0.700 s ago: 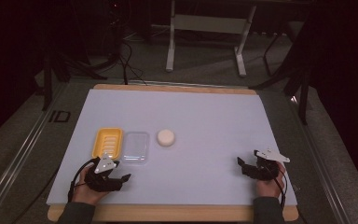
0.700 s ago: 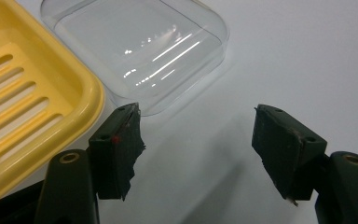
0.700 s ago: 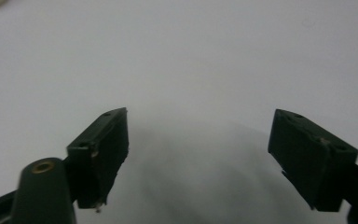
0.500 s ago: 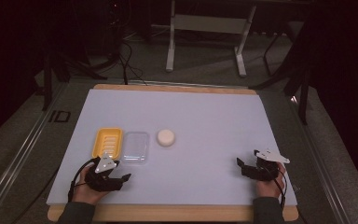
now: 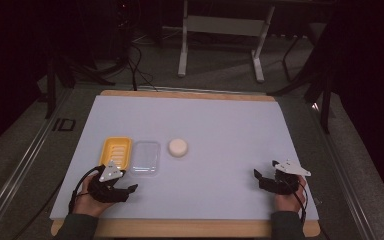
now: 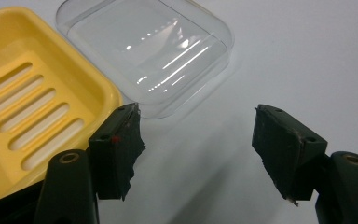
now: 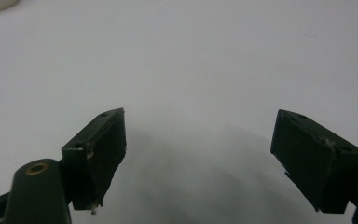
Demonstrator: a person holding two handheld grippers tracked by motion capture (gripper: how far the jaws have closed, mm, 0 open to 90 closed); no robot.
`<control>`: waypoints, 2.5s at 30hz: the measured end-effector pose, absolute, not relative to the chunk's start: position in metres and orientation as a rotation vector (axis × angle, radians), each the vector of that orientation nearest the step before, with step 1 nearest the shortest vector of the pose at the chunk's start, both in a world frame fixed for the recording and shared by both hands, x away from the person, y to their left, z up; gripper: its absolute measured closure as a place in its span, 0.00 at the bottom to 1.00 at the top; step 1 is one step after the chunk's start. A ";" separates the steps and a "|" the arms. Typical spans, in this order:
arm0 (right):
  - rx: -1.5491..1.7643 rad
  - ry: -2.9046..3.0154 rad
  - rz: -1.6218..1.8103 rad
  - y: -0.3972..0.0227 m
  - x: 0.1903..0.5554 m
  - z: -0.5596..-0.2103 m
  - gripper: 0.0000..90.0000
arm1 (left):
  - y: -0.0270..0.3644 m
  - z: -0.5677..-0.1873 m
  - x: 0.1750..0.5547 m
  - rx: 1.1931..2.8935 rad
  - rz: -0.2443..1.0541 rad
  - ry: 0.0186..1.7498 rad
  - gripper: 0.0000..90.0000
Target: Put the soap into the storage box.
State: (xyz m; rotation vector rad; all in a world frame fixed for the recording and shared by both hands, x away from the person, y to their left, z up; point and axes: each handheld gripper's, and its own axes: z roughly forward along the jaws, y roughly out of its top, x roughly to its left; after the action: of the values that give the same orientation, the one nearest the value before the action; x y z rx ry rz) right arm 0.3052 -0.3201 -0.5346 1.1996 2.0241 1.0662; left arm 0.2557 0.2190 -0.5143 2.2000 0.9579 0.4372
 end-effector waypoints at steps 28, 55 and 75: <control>1.210 2.006 1.102 -0.323 0.304 -0.534 0.15 | 0.209 -0.492 0.275 2.291 0.471 0.874 0.37; 1.202 2.018 1.131 -0.325 0.304 -0.534 0.16 | 0.194 -0.471 0.312 2.338 0.448 0.821 0.36; 1.196 2.019 1.130 -0.325 0.304 -0.534 0.16 | 0.178 -0.469 0.335 2.371 0.377 0.768 0.36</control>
State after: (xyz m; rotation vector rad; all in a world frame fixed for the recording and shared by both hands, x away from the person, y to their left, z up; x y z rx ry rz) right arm 0.3035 -0.3246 -0.5336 1.1961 2.0187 1.1298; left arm 0.3355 0.1781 -0.4694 2.3711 0.7683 0.3774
